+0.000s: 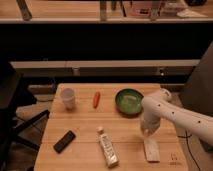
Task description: Wipe the white sponge on the table
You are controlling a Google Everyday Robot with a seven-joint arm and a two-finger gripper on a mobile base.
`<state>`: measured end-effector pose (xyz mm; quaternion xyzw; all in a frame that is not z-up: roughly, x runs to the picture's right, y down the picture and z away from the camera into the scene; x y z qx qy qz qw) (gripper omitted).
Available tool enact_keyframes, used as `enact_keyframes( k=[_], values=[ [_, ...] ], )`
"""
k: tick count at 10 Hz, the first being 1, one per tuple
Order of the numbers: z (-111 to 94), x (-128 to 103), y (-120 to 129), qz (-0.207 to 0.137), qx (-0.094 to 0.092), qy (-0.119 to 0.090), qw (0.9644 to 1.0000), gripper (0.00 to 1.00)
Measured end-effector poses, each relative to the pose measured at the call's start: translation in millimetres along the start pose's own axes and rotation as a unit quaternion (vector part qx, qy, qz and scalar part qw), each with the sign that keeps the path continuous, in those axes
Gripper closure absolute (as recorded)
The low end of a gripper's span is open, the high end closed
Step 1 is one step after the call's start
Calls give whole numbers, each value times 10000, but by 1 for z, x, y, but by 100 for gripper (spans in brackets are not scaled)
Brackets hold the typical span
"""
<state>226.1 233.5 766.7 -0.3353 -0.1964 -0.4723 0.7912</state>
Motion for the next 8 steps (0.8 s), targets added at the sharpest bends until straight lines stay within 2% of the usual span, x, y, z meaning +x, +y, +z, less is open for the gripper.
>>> enact_keyframes(
  k=[2, 4, 5, 7, 8],
  values=[
    [0, 0, 0, -30, -3, -4, 10000, 87],
    [6, -12, 8, -423, 44, -18, 9991, 65],
    [9, -24, 15, -694, 67, -34, 9976, 55],
    [17, -45, 28, -1249, 152, -39, 9920, 35],
    [19, -49, 31, -1423, 188, -15, 9896, 26]
  ],
)
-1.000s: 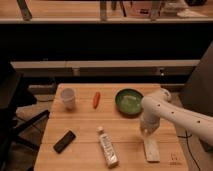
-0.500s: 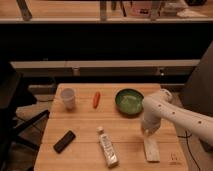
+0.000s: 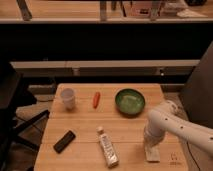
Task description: Wipe the white sponge on the table
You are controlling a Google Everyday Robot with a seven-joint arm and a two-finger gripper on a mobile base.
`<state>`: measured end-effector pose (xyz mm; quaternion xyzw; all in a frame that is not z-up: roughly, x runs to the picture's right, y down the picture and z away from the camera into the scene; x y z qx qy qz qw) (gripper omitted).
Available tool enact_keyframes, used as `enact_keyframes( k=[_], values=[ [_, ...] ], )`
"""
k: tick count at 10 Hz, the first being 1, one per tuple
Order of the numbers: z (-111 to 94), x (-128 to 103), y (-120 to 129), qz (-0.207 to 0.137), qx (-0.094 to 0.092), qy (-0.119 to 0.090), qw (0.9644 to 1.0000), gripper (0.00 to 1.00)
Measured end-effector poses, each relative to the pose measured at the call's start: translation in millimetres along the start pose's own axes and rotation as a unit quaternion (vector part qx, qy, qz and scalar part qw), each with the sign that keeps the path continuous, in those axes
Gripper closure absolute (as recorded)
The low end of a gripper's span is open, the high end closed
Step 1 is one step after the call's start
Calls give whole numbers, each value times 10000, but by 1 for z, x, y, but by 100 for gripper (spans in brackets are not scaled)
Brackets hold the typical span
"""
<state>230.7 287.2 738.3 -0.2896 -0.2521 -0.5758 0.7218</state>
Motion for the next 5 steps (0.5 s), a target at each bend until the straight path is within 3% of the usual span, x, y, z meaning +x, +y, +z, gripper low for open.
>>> enact_keyframes(
  k=[2, 5],
  values=[
    [1, -3, 2, -126, 85, 38, 9999, 20],
    [1, -6, 12, -31, 209, 72, 9998, 20]
  ],
)
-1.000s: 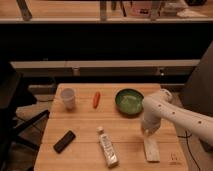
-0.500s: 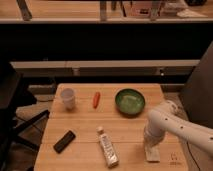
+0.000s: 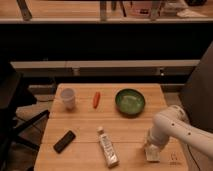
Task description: Wipe the white sponge on the table
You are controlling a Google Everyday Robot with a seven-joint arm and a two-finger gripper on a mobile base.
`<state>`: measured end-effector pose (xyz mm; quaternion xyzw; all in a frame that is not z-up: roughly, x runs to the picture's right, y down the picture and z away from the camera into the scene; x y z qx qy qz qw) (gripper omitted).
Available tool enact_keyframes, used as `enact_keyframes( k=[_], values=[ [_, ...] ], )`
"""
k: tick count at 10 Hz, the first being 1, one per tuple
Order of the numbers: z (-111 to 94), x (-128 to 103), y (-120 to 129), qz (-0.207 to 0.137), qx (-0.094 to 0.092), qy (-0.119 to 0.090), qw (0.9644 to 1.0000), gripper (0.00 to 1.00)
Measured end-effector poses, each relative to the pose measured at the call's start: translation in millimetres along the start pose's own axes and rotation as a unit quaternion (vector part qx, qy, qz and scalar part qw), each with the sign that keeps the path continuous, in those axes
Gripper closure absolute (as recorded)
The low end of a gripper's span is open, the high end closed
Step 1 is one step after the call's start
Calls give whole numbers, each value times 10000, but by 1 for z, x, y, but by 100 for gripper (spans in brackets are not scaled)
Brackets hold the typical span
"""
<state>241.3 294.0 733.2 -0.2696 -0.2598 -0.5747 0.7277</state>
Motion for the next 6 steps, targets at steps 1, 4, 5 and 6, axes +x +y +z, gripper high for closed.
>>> enact_keyframes(
  k=[1, 4, 5, 6],
  values=[
    [-1, -1, 2, 13, 36, 24, 10000, 20],
    [11, 0, 7, 98, 122, -86, 9998, 20],
    [19, 0, 7, 122, 157, -179, 9996, 20],
    [27, 0, 11, 172, 216, -267, 9993, 20]
  ],
)
